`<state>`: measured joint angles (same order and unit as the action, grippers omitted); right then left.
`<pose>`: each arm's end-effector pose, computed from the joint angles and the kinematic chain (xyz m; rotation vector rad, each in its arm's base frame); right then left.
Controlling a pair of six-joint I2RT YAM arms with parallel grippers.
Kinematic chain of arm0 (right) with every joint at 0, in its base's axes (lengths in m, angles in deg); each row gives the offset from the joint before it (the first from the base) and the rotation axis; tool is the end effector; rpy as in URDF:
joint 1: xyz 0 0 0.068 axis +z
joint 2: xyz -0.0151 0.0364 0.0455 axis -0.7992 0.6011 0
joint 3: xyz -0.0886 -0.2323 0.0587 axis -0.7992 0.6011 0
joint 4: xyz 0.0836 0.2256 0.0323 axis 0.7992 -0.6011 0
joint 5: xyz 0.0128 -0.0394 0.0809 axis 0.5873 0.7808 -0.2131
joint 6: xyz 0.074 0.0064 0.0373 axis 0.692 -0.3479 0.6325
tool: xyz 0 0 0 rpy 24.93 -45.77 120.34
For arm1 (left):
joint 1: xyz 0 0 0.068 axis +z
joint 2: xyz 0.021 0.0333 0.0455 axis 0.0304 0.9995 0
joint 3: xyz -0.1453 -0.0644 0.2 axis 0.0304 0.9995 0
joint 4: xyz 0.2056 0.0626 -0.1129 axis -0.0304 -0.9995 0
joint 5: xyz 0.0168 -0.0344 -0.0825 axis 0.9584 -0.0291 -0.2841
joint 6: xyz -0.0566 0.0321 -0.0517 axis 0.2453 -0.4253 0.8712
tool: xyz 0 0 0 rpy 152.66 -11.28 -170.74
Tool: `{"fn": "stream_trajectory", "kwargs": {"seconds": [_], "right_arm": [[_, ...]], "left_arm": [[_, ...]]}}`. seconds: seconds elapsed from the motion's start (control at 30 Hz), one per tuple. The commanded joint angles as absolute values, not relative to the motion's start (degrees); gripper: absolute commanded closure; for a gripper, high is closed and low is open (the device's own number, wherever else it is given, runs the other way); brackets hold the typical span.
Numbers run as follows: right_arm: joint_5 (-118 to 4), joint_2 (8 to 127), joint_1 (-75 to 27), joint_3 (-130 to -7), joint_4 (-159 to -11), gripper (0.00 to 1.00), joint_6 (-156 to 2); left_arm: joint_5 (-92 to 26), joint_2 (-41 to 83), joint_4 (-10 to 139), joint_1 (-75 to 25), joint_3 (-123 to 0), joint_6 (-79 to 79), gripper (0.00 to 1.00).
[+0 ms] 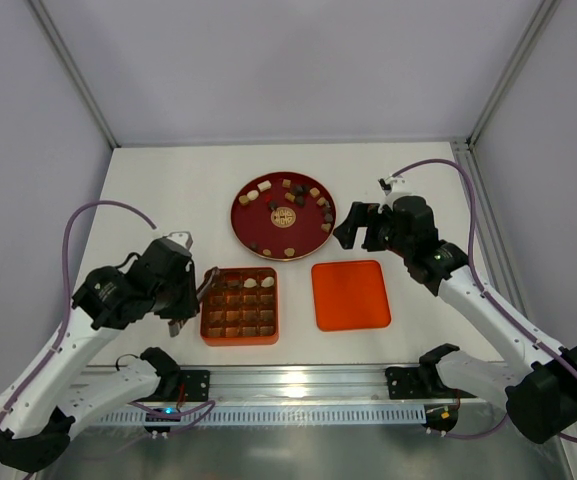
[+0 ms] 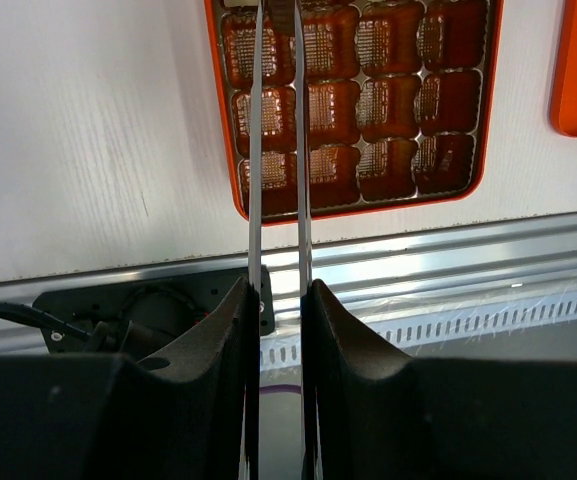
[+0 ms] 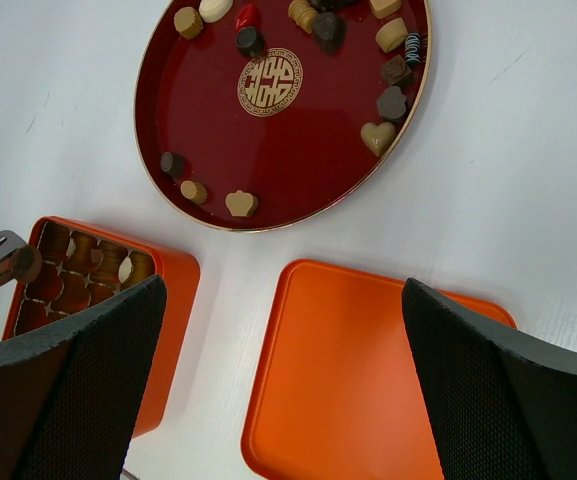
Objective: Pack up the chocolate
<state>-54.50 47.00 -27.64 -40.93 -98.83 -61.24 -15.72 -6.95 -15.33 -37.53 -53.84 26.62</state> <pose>0.2347 0.1183 0.2691 -0.1090 2.0960 0.6002 0.1017 -0.0684 0.2898 -0.0358 2.6401 -0.2668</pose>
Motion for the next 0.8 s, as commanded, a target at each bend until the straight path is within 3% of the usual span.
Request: {"fn": "stream_trajectory", "kwargs": {"seconds": [0.0,0.77], "right_arm": [[-53.88,47.12,-27.39,-40.98,-96.61,0.0,-61.25],[-53.09,48.17,-26.16,-42.29,-96.87,0.0,-61.25]], "left_arm": [[-14.32,-7.99,-28.58,-37.72,-53.28,26.97,0.75],[-15.02,-11.06,-31.75,-37.72,-49.32,27.41,0.75]]}}
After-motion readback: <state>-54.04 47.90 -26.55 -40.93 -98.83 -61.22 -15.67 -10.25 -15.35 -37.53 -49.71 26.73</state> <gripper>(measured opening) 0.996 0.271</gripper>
